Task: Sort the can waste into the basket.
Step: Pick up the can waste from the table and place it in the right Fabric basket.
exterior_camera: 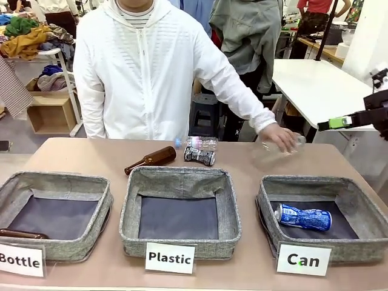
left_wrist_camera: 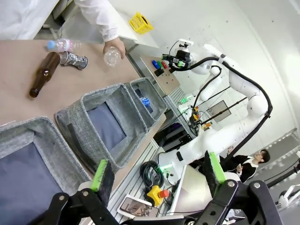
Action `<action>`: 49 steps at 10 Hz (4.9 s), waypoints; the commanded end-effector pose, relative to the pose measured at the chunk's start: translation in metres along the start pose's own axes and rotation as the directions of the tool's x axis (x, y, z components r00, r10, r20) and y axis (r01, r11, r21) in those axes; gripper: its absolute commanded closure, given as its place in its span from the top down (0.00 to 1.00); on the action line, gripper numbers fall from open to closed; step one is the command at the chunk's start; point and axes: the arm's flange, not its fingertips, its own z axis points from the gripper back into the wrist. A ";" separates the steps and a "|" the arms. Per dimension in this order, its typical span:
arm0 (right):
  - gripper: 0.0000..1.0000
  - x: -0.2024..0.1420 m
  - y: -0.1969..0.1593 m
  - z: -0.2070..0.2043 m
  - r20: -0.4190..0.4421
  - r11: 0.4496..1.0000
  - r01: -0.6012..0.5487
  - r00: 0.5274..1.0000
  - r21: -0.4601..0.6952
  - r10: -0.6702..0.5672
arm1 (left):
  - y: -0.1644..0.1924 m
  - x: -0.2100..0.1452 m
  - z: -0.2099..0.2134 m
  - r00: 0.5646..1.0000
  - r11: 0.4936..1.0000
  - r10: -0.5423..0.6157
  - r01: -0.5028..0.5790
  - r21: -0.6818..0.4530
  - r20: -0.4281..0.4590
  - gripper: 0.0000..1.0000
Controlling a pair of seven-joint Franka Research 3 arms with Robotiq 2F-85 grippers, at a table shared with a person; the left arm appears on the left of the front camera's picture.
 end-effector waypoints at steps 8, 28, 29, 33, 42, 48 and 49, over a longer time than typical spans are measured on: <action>1.00 -0.010 -0.001 0.002 0.159 0.999 0.053 0.986 0.004 -0.053 | -0.004 0.001 -0.002 1.000 1.000 0.011 -0.011 -0.015 0.017 1.00; 1.00 0.128 0.061 -0.252 -0.660 0.868 -0.189 0.726 -0.459 -0.191 | -0.004 0.001 -0.002 1.000 1.000 0.011 -0.011 -0.015 0.017 1.00; 1.00 0.130 0.067 -0.288 -0.682 0.848 -0.198 0.693 -0.491 -0.233 | -0.004 0.001 -0.002 1.000 1.000 0.011 -0.011 -0.015 0.017 1.00; 1.00 0.113 0.080 -0.331 -0.687 0.835 -0.230 0.692 -0.500 -0.221 | -0.004 0.001 -0.002 1.000 1.000 0.011 -0.011 -0.015 0.017 1.00; 1.00 0.148 0.001 -0.412 -0.962 0.816 -0.575 0.254 -0.064 0.104 | -0.004 0.001 -0.002 1.000 1.000 0.011 -0.011 -0.015 0.017 1.00; 1.00 0.111 -0.053 -0.450 -0.965 0.769 -0.638 0.228 -0.046 0.131 | -0.004 0.001 -0.002 1.000 1.000 0.011 -0.011 -0.015 0.017 1.00; 1.00 0.102 -0.066 -0.456 -0.965 0.768 -0.638 0.230 -0.052 0.126 | -0.004 0.001 -0.002 1.000 1.000 0.011 -0.011 -0.015 0.017 1.00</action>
